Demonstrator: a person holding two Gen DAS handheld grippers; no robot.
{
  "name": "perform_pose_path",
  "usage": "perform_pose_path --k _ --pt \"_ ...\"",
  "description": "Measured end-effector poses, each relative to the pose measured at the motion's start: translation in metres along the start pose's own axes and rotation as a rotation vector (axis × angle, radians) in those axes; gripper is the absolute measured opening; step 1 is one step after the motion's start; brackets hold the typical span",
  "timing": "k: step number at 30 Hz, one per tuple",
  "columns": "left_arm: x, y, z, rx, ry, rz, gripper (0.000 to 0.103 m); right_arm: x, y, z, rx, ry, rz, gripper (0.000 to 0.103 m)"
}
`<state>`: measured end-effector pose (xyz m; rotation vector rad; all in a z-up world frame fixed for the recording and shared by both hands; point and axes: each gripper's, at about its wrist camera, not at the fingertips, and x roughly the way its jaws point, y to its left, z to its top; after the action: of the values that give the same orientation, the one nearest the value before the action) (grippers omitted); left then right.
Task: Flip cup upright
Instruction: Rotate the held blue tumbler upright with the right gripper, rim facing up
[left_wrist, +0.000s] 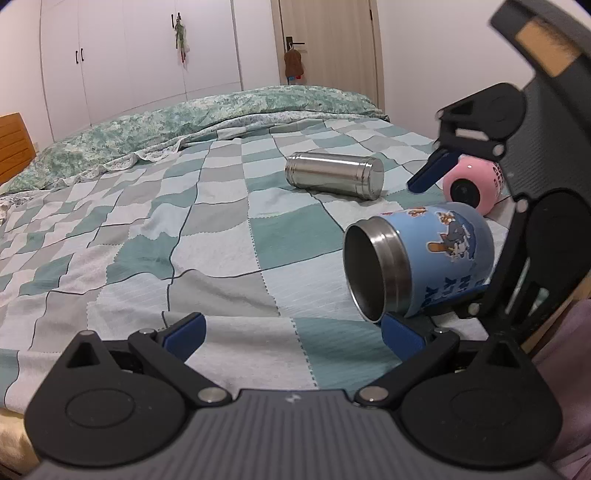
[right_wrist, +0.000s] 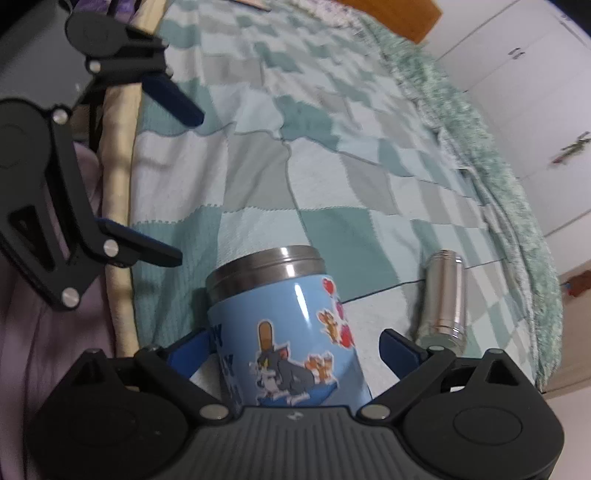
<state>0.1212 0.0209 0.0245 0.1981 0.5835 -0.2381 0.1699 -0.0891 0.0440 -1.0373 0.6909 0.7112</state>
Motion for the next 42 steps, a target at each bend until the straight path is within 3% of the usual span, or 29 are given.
perform_pose_path --k 3,8,11,14,20,24,30,33,37,42 --pt "0.002 0.003 0.000 -0.001 0.001 0.001 0.103 0.014 -0.003 0.006 -0.012 0.037 0.049 0.089" --pt "0.000 0.007 0.001 -0.004 -0.012 -0.002 0.103 0.034 -0.007 0.015 -0.026 0.114 0.105 0.089" --pt "-0.002 0.009 0.000 -0.014 -0.020 -0.006 0.103 0.037 -0.016 0.018 0.027 0.145 0.134 0.089" --pt "-0.004 0.013 0.000 -0.021 -0.030 -0.011 0.103 0.034 -0.032 0.017 0.169 0.179 0.151 0.088" --pt "-0.008 0.019 0.004 0.003 -0.068 -0.044 0.103 0.013 -0.086 -0.008 0.670 0.300 0.172 0.085" --pt "-0.006 0.021 0.006 0.033 -0.077 -0.075 0.103 0.002 -0.101 -0.038 0.976 0.371 0.172 0.084" --pt "0.006 0.024 0.012 0.081 -0.063 -0.096 0.103 -0.001 -0.101 -0.057 1.229 0.398 0.135 0.084" --pt "0.009 0.027 0.015 0.089 -0.073 -0.097 0.103 0.003 -0.107 -0.055 1.239 0.422 0.154 0.084" --pt "0.012 0.029 0.019 0.073 -0.086 -0.105 0.103 0.020 -0.118 -0.046 1.213 0.384 0.095 0.084" --pt "0.016 0.030 0.020 0.061 -0.084 -0.112 0.103 0.056 -0.133 -0.050 1.281 0.380 0.105 0.083"
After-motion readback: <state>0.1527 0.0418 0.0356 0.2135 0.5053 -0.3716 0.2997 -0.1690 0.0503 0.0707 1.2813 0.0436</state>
